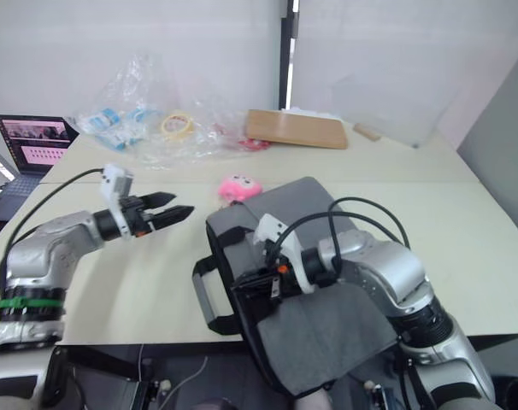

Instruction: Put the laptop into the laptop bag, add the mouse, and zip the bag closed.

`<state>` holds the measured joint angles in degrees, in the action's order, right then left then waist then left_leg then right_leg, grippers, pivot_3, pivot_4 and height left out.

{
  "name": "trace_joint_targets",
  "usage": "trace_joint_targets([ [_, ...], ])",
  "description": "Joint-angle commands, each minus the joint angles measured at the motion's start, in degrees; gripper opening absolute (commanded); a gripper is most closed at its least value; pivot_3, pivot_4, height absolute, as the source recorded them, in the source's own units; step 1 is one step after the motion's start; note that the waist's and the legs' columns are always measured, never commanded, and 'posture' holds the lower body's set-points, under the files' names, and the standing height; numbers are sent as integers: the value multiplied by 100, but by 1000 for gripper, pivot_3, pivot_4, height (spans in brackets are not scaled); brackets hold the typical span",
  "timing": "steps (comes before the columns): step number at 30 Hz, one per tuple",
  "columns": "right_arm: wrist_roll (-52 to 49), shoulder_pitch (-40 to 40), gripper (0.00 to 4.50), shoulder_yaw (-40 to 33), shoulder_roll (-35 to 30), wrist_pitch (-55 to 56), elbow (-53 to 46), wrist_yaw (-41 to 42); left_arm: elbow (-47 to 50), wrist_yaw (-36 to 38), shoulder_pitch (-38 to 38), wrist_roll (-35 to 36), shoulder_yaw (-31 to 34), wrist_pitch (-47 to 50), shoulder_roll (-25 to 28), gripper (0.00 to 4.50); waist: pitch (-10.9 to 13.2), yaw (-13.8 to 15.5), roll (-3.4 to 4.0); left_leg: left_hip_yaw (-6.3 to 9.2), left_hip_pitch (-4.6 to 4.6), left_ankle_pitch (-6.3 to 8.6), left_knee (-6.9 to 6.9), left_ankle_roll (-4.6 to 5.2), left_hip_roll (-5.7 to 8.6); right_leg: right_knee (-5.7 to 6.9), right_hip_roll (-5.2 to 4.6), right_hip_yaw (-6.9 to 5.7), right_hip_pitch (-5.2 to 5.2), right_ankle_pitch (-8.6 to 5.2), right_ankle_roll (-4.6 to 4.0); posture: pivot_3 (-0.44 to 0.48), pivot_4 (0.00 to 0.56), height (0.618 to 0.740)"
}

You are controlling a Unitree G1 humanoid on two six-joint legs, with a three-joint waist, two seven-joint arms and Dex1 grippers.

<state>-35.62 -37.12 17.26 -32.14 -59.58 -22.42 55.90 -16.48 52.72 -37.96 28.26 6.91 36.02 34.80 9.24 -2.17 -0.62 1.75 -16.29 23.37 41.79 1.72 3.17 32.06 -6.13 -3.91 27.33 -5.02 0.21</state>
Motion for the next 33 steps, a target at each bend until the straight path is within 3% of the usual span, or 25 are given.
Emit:
trace_joint_targets([
  [1, -104, 30, 943, -200, 277, 209, -73, -211, -641, 94, -369, -337, -227, -455, -175, 4500, 0, -17, 0, 0, 1, 0, 0, 0, -1, 1, 0, 0, 0, 0, 0, 0, 150, 740],
  [5, -809, 52, 2313, -1067, 532, -218, -213, -507, -1744, 133, -844, -730, -446, -1129, -589, 4500, 0, 44, -1, 1, -3, -1, 14, 0, 2, 4, -2, 0, 0, 6, 0, 0, 150, 740],
  [11, -1330, 482, 4415, -2129, -28, -634, -447, -958, -3108, 215, -1420, -1008, -405, -1755, -896, 4500, 0, 181, -1, 3, -8, 2, 17, 7, 7, -6, -3, -4, -3, 12, 6, 0, 150, 740],
  [14, -1290, 961, 4464, -2560, -520, -575, -455, -998, -3617, 291, -1607, -1161, -410, -2035, -981, 4500, -1, 198, -1, -22, -14, 3, 18, 9, 9, -8, -5, -7, -5, 12, 6, 0, 150, 740],
  [15, -1226, 1245, 4500, -2919, -827, -546, -347, -964, -3790, 358, -1677, -1188, -409, -2113, -1026, 3944, 0, 225, -2, -23, -15, 5, 19, 13, 8, -9, -6, -5, -8, 12, 6, 0, 150, 740],
  [19, -776, 2361, 4500, -4003, -1977, -43, 301, -550, -4188, 556, -1909, -1198, -323, -2277, -1162, 2654, 0, 309, -3, -38, -25, 17, 31, 43, 12, -24, -14, -5, -22, 19, 19, 0, 150, 740],
  [27, -464, 3660, 4500, -5331, -2755, 353, 1608, 36, -4127, 1037, -1825, -1187, -233, -2209, -1242, 32, 1, 271, -5, -33, -1, 37, 27, 82, -8, -83, -7, 14, -96, 40, 54, 0, 150, 740],
  [33, -385, 4705, 4500, -5571, -3011, 223, 2089, 677, -4174, 768, -1696, -1308, -186, -2328, -1216, 32, 1, 265, -4, -33, -2, 43, 24, 91, -3, -102, -7, 14, -96, 42, 60, 0, 150, 740],
])
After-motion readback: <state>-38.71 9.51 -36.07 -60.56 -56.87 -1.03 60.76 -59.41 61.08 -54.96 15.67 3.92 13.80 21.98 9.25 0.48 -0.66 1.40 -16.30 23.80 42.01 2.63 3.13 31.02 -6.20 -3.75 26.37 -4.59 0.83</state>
